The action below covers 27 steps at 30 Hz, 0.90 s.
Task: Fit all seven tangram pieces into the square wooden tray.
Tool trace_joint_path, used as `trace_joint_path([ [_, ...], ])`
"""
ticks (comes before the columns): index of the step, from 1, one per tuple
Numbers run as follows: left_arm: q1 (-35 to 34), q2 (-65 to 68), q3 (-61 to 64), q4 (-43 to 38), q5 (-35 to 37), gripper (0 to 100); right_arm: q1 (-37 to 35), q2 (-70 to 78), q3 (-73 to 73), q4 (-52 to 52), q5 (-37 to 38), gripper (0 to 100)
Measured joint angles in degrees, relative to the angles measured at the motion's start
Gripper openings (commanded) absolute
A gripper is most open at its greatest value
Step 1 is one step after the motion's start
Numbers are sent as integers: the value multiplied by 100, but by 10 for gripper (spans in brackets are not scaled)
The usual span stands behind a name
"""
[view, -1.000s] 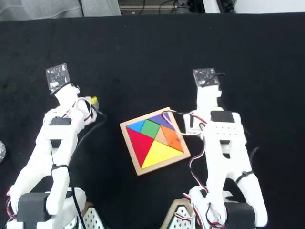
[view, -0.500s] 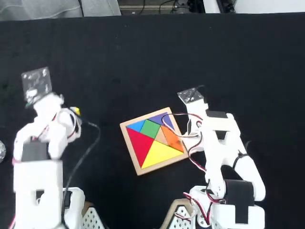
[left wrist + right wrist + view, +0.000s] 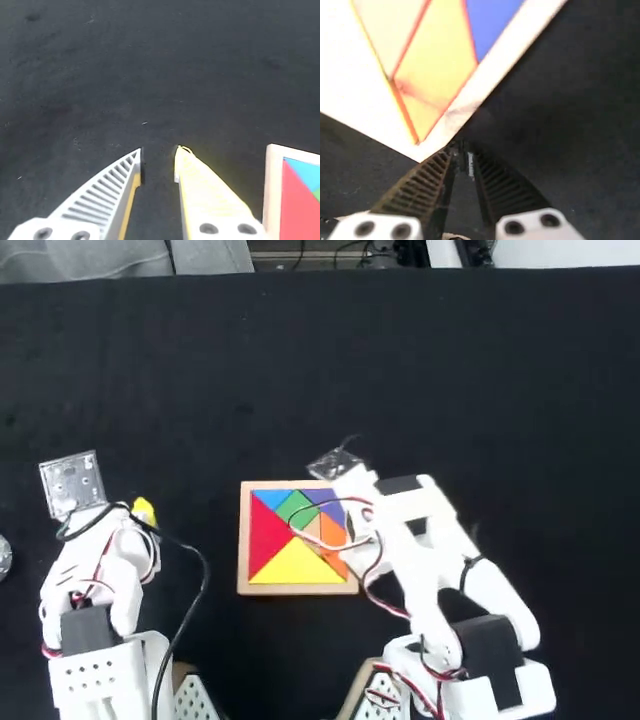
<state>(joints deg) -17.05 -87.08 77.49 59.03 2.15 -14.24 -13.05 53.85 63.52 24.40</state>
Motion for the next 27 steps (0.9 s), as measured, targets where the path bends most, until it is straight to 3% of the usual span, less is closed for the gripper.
trace_joint_path([
  [4,-70,-88,211,-246,-70,124,-18,-18,-211,255,-158,11],
  [8,-88,-88,211,-273,-598,124,404,-844,-932,958,-413,11],
  [15,343,-97,-1090,-273,-976,120,475,-4105,-2681,1565,-624,11],
  [20,545,-132,-2048,-255,-993,120,484,-6180,-2831,1714,-624,11],
  [27,571,-580,-3789,1020,-993,121,484,-8281,-2725,1767,-624,14],
])
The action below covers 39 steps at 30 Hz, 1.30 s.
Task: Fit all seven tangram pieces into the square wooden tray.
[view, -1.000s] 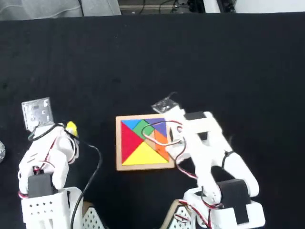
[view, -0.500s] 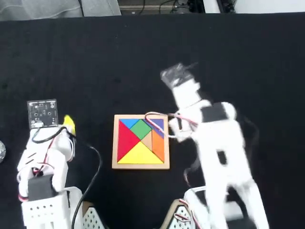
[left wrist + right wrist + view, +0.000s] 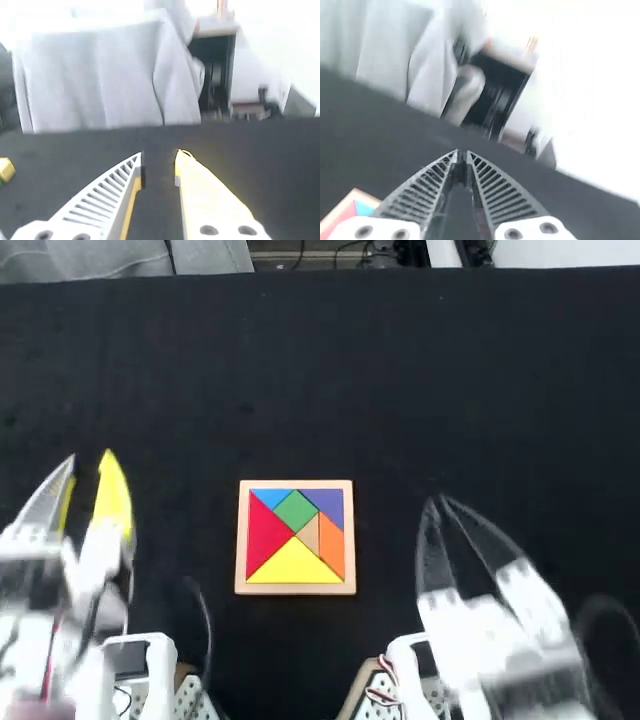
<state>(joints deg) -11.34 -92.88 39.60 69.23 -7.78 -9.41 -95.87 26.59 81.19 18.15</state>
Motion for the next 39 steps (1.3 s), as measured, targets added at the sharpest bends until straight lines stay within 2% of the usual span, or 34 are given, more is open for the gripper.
trace_joint_path([
  [3,9,-571,-730,545,-18,120,18,-738,-26,-246,0,13],
  [7,9,-1152,-1169,870,-35,120,615,-782,-70,-308,0,12],
  [10,9,-1152,-1231,1204,-62,120,1125,-791,-176,-325,-211,14],
  [13,18,-1152,-941,1196,-53,120,1538,-791,-176,-378,-589,15],
  [17,18,-1152,246,571,-70,123,1873,-791,-62,-378,-738,15],
  [22,18,-1143,2251,-431,-70,123,1916,-791,914,-484,-774,15],
  [27,18,-1099,4202,-1952,-70,120,1925,-791,2840,-1644,-774,15],
  [30,18,-1081,5415,-2901,-334,120,1916,-791,4079,-2497,-782,15],
  [34,18,-1064,5644,-2998,-536,120,1916,-791,5310,-3218,-782,15],
  [39,18,-1081,5662,-2804,-580,120,1837,-791,6470,-3622,-782,15],
])
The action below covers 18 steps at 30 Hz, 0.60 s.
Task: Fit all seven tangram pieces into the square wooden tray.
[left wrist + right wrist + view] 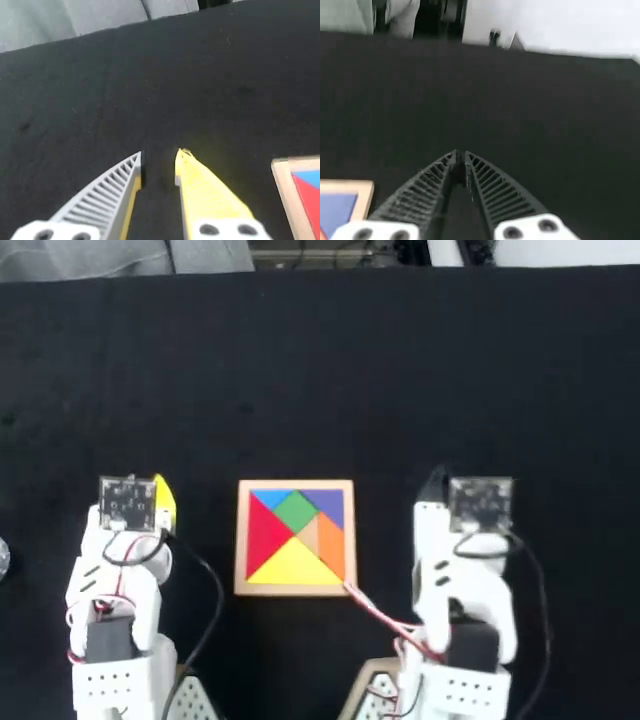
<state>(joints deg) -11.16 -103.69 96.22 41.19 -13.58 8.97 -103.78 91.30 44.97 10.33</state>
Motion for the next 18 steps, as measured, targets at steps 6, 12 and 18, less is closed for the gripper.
trace_joint_path([
  [6,0,0,0,1424,-9,120,-18,0,527,466,0,15],
  [12,0,0,0,3024,0,120,-264,0,527,2189,9,12],
  [18,0,0,0,3165,0,120,-281,0,527,2927,9,12],
])
